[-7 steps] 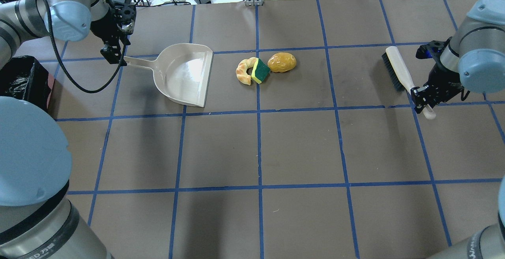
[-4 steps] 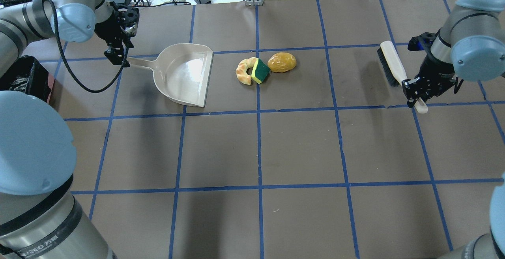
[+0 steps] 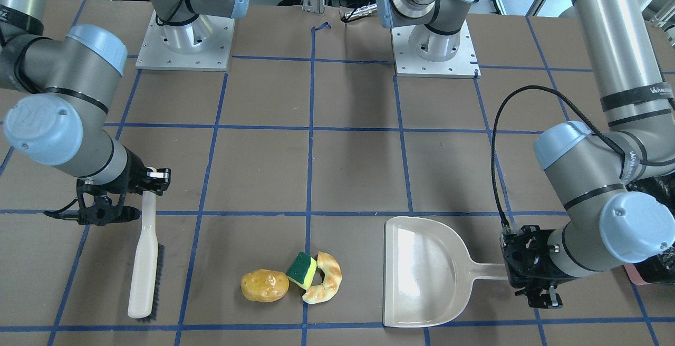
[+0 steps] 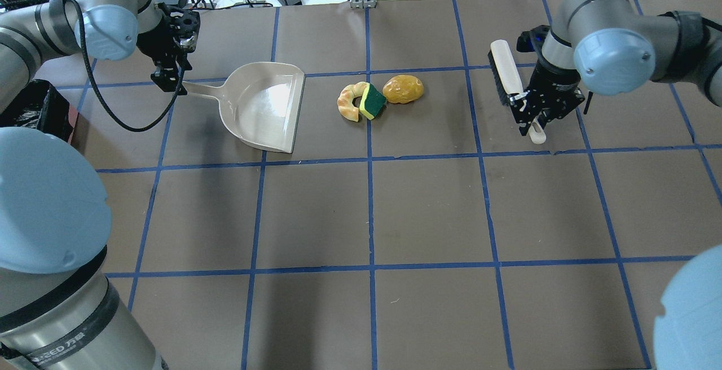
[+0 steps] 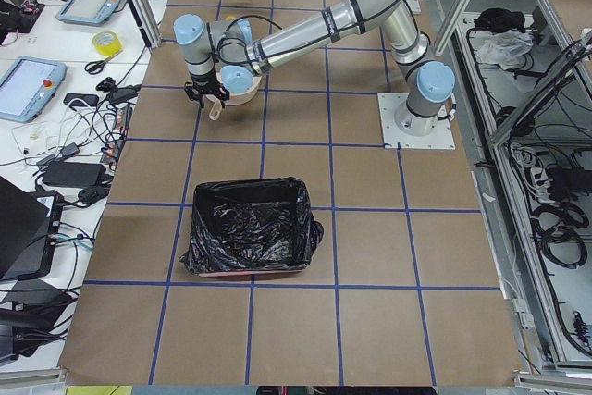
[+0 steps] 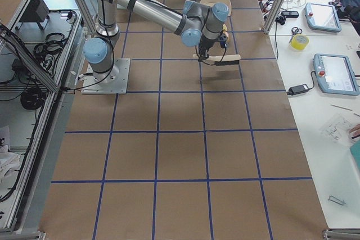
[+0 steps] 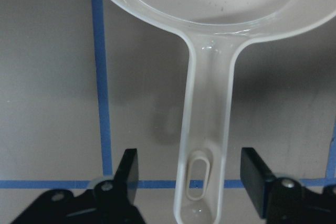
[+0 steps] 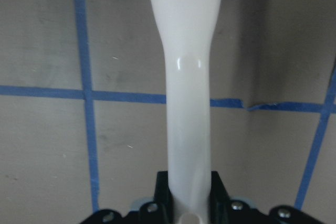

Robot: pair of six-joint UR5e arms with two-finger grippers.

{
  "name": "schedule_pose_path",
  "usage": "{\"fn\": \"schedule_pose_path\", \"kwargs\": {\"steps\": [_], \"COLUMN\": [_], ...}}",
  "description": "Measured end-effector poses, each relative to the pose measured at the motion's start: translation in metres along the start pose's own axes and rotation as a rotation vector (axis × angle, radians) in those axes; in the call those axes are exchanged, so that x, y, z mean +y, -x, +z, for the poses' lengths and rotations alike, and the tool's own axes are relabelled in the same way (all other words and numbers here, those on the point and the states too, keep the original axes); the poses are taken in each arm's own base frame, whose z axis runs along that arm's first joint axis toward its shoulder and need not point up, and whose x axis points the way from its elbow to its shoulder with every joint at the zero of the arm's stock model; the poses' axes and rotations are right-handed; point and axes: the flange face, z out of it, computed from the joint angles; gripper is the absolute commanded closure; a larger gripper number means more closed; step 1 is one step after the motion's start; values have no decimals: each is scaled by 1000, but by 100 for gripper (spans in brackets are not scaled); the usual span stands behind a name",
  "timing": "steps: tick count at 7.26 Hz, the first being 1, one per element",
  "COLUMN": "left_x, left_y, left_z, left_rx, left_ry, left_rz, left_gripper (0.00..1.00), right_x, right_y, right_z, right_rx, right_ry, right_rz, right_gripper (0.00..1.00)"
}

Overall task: Sweep and dump trash into bin
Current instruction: 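Carry the brush with the right gripper behind the bagel, sponge and toy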

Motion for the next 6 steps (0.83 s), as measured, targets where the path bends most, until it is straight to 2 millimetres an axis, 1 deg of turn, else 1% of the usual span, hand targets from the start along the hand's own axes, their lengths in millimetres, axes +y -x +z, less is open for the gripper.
{"fn": "schedule_pose_path", "kwargs": {"steps": [1, 2, 3, 4, 5, 6], "left_x": [0, -1, -2, -2, -1, -1], "left_y": [0, 1, 1, 0, 0, 0], "left_z": [2, 4, 6, 7, 8, 8], "left_rx": [3, 6, 9, 11, 13, 14], "left_ry": [-1, -1, -1, -1, -2, -3], "left_rz": [1, 1, 0, -3, -5, -4], "left_gripper": [32, 32, 32, 32, 40, 50], "right_x": [-13, -26, -36, -41, -42, -42], "right_y": [19, 34, 52, 75, 98, 117], "right_z": [-1, 5, 16, 27, 35, 39], "right_rx": [-4, -24, -39, -42, -38, -33], "right_ry": [-9, -7, 6, 23, 34, 40], "right_rz": [-1, 8, 28, 51, 74, 91], "right_gripper": [100, 100, 100, 100, 100, 100]}}
